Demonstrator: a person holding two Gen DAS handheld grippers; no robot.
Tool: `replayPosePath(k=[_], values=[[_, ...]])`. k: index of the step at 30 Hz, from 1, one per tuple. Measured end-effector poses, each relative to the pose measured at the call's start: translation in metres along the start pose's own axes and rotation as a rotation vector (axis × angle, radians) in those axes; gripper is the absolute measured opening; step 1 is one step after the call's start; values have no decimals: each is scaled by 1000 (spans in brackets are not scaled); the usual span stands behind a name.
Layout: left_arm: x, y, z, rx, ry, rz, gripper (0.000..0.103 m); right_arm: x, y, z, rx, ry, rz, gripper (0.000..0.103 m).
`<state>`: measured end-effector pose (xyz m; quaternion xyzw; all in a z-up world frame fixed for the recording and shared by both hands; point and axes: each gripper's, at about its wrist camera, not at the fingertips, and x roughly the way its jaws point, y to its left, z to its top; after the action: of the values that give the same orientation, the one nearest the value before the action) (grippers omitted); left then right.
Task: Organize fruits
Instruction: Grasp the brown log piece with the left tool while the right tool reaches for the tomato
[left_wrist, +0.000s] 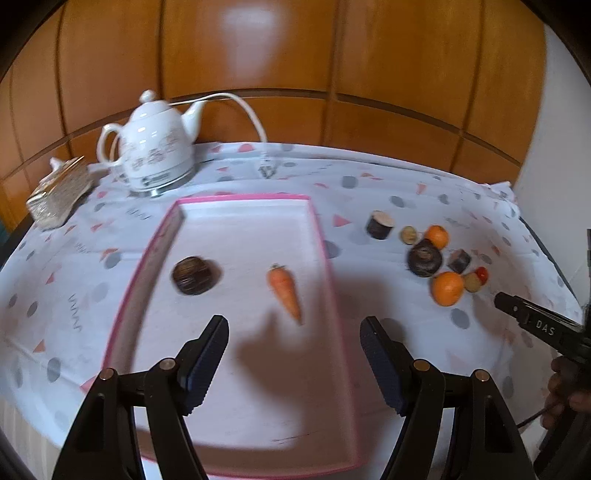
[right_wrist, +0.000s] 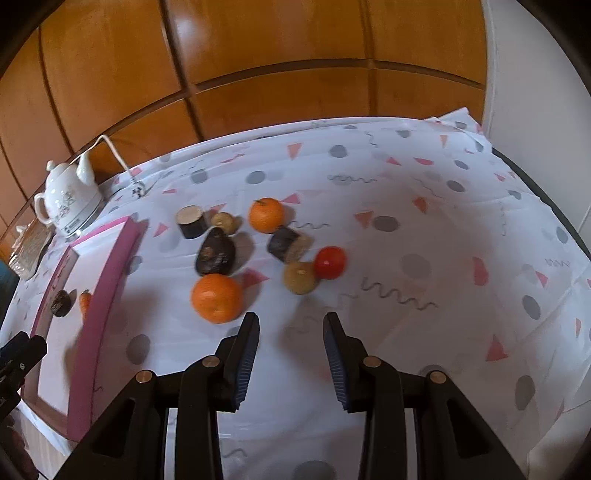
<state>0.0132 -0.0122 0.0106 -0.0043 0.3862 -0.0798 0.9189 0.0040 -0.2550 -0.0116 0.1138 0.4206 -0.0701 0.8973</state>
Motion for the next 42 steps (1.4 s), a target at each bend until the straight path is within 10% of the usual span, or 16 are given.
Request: replayPosePath(k=[42], values=[[176, -94, 121, 99, 170, -96, 72, 24, -33, 13, 9, 37, 43, 36]])
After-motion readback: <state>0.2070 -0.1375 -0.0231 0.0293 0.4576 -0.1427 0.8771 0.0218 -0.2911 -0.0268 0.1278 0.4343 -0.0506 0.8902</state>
